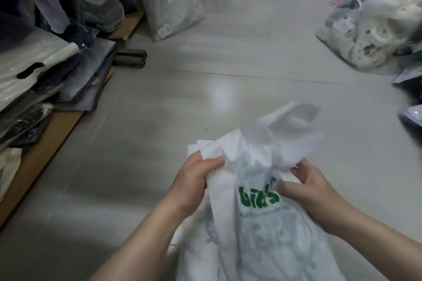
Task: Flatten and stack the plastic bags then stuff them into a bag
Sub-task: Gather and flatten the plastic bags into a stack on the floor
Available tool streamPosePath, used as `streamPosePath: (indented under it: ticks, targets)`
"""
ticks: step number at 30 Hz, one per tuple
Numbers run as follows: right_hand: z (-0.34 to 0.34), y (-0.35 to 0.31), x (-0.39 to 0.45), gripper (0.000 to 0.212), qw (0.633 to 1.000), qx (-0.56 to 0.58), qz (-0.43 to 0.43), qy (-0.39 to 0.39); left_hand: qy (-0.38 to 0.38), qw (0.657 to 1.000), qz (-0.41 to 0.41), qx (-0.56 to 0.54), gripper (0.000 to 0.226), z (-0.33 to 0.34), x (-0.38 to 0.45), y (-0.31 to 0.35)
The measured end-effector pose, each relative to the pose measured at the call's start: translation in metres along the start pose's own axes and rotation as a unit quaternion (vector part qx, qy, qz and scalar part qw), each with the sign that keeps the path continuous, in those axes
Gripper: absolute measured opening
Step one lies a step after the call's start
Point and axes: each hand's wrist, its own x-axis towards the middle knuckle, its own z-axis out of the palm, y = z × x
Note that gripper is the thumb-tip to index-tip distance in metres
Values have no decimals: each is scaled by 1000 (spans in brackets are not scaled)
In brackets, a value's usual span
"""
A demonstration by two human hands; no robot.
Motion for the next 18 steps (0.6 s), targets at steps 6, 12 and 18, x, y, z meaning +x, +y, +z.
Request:
streamPosePath:
  ticks: [6,12,18]
  targets:
    - [43,29,48,70,961,-221,87,139,26,922,38,384,44,-53,63,-40]
    - [47,52,43,87,951,-247,130,133,104,962,-110,225,23,-58,80,-60]
    - [38,53,40,67,952,-218,125,174,149,960,-160,173,25,-56,48,-80]
